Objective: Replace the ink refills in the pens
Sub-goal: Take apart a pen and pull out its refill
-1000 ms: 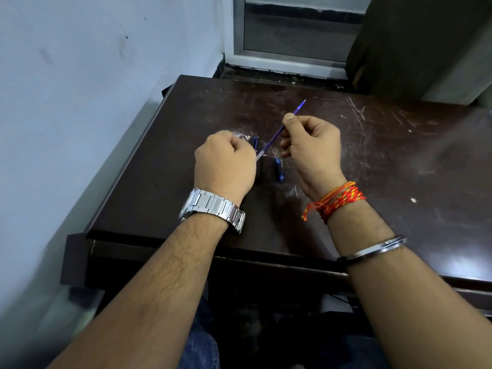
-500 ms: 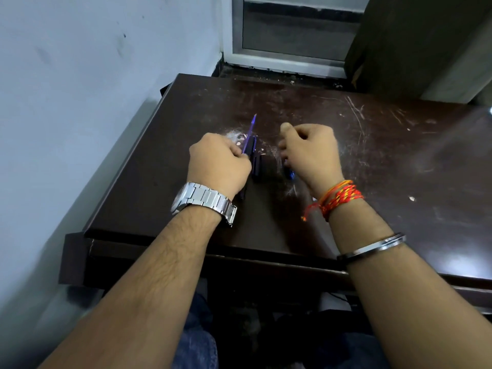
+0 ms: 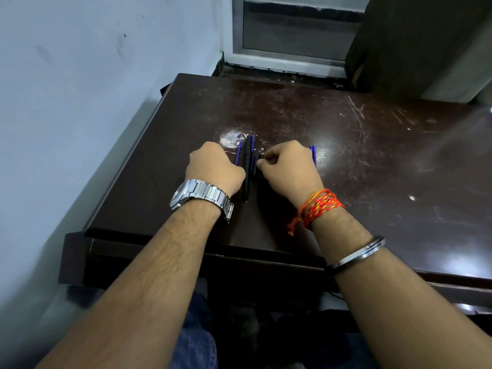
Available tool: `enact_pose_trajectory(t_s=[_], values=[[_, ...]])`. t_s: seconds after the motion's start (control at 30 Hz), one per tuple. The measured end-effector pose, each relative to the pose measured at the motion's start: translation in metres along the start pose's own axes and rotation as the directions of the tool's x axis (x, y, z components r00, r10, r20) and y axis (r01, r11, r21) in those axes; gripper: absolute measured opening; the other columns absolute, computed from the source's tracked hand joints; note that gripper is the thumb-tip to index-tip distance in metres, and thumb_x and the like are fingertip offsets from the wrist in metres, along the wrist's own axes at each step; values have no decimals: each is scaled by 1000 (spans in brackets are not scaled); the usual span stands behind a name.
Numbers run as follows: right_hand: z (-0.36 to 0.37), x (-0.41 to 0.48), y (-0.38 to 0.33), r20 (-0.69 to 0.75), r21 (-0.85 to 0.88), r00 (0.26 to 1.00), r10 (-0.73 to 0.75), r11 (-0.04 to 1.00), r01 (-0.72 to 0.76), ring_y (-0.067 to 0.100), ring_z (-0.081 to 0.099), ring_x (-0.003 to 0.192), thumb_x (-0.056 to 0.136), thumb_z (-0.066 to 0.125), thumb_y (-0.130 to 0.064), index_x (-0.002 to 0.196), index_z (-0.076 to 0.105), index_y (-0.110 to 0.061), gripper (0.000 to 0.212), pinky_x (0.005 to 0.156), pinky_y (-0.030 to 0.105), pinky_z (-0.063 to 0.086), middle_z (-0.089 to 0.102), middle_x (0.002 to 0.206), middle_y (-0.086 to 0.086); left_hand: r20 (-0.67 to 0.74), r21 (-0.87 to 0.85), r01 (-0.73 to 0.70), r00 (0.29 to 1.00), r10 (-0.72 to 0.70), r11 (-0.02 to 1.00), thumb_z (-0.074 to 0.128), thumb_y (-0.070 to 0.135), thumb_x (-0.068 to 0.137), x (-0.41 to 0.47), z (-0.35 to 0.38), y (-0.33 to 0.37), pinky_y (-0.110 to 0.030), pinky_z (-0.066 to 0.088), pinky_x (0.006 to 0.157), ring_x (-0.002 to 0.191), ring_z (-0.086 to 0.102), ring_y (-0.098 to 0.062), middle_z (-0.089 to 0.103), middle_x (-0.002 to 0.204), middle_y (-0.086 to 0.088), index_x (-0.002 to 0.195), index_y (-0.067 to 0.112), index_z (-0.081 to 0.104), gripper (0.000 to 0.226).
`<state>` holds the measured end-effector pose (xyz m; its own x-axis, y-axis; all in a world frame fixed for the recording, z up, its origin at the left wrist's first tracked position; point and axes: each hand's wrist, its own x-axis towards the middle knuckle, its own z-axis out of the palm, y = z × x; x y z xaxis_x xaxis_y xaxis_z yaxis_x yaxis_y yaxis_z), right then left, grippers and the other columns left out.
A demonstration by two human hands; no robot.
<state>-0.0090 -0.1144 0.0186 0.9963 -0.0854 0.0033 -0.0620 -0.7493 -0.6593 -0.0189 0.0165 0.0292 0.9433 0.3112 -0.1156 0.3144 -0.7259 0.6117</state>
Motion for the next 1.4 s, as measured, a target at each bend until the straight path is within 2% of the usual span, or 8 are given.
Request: enact_pose_trajectory(t_s=[0.3, 0.47, 0.77, 0.9, 0.97, 1.1, 1.23, 1.4], values=[[0, 1, 4, -35, 22, 999, -15, 1000, 15, 24, 67, 90, 92, 63, -25, 89, 77, -10, 21, 73, 19, 41, 73, 88, 12, -46, -26, -30, 999, 29, 999, 63, 22, 78, 2, 2, 2, -25, 42, 51, 67, 62, -22, 67, 76, -6, 78, 7, 68, 15], [-3, 3, 6, -61, 19, 998, 9, 1000, -8, 23, 69, 85, 92, 62, -27, 84, 76, -9, 24, 70, 21, 43, 73, 81, 11, -135, -106, -99, 987, 84, 989, 54, 16, 80, -6, 1, 8, -30, 49, 59, 70, 64, -29, 67, 72, -8, 74, 5, 69, 19], [-47, 13, 26, -170, 38, 970, 176, 984, -172, 31, 73, 81, 85, 67, -23, 77, 75, -7, 20, 83, 42, 61, 74, 75, 16, -162, -392, -237, 969, 186, 889, 45, 3, 91, -12, 4, 18, -11, 43, 75, 100, 60, -13, 67, 118, 1, 122, 13, 61, 36], [-62, 20, 47, -121, -15, 946, 302, 952, -306, 16, 71, 73, 82, 66, -10, 71, 73, -6, 14, 78, 36, 61, 71, 56, 13, -96, -509, -262, 964, 249, 820, 54, -1, 90, -17, 10, 21, -36, 54, 93, 105, 65, -13, 63, 107, 13, 129, 15, 54, 42], [-64, 22, 54, -74, -11, 939, 337, 941, -339, 3, 69, 70, 83, 70, -12, 75, 74, -6, 11, 83, 36, 61, 72, 58, 11, -62, -591, -253, 961, 270, 766, 60, -2, 89, -21, 14, 23, -34, 54, 94, 104, 67, -10, 64, 119, 5, 132, 11, 51, 46], [-65, 22, 57, -28, 1, 930, 366, 931, -366, 2, 62, 38, 82, 74, -12, 80, 75, -4, 8, 59, 23, 57, 73, 67, 14, -13, -685, -209, 961, 275, 698, 68, -6, 84, -26, 21, 26, -12, 54, 73, 99, 68, -4, 60, 126, -7, 124, 9, 51, 45], [-71, 20, 58, -54, -2, 921, 385, 922, -386, 21, 74, 61, 82, 58, -6, 91, 72, -1, 17, 57, 26, 59, 72, 91, 23, -10, -676, -174, 974, 227, 716, 77, 5, 79, -24, 27, 25, -9, 51, 65, 90, 70, 1, 67, 93, 14, 98, 19, 58, 30], [-73, 20, 62, -47, -85, 935, 351, 931, -354, 30, 70, 99, 80, 73, -16, 102, 69, 0, 27, 85, 39, 60, 71, 103, 23, -87, -610, -197, 979, 183, 767, 85, 23, 71, -21, 32, 25, -10, 50, 58, 62, 62, 9, 64, 73, 15, 82, 27, 68, 21]])
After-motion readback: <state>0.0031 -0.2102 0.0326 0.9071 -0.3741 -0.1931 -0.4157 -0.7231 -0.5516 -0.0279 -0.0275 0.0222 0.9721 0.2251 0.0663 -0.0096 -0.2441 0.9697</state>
